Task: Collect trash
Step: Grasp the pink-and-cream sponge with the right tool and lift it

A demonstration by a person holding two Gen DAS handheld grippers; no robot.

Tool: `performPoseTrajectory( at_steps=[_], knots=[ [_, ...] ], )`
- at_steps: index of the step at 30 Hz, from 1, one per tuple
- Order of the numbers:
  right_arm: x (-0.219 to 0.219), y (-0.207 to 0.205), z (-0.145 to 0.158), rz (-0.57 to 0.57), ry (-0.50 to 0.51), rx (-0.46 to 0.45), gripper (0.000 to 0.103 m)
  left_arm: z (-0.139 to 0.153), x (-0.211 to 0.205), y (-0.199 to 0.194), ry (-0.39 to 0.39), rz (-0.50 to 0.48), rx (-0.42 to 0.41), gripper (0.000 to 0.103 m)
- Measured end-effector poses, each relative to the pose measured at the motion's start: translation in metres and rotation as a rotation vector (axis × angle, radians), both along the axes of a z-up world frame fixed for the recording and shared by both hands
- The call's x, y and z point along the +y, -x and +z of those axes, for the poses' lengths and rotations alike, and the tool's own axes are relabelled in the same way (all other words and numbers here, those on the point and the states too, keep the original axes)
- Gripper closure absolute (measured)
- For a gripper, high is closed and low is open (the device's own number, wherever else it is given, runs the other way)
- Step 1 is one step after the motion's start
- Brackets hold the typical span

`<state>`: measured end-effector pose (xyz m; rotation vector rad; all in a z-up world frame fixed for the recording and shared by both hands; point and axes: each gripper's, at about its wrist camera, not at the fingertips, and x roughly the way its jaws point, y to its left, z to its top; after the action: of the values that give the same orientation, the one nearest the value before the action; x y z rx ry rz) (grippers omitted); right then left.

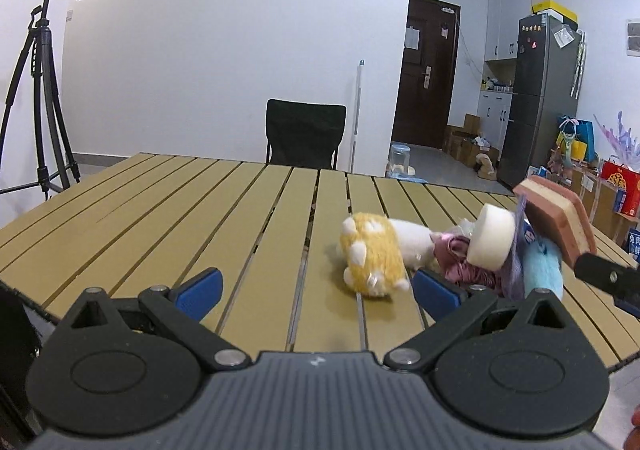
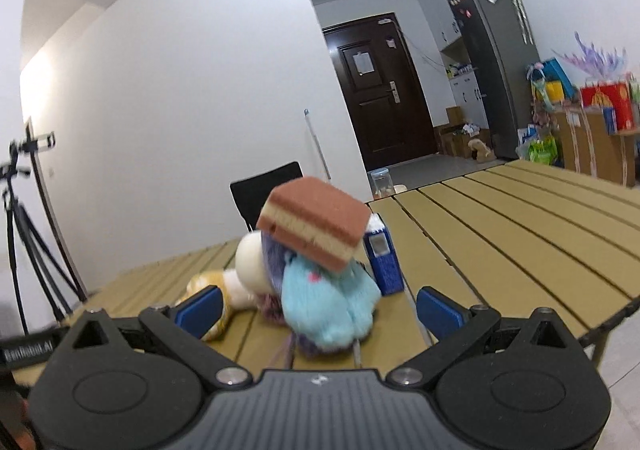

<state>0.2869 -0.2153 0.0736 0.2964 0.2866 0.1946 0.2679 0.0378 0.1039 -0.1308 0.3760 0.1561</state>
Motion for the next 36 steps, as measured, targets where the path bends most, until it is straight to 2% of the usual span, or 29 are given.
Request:
performPoseTrajectory(
  at_steps=[3,8,25,28,30,36],
  knots=[
    [-0.003,-0.014,-0.002,0.013,-0.063,-0.034,0.000,0.000,0.003,-0.008,0.030,0.017,0.004,0.000],
    [-0.005,-0.038,-0.002,-0.020,-0.131,-0.041,0.000,0.003,0.008,-0.023,0.082,0.039,0.002,0.000],
    [-0.011,-0.091,-0.009,-0.062,-0.229,-0.023,0.000,0.000,-0.014,-0.061,0.058,0.008,0.029,0.000],
    [-0.011,-0.092,-0.012,-0.063,-0.242,-0.024,0.010,-0.002,-0.014,-0.064,0.053,0.007,0.036,0.000],
    [-0.012,-0.093,-0.012,-0.051,-0.237,-0.015,0.024,-0.003,-0.015,-0.064,0.053,0.010,0.040,0.000],
    [-0.012,-0.091,-0.011,-0.009,-0.216,-0.001,0.028,-0.003,-0.015,-0.061,0.053,0.007,0.044,0.000]
  ],
)
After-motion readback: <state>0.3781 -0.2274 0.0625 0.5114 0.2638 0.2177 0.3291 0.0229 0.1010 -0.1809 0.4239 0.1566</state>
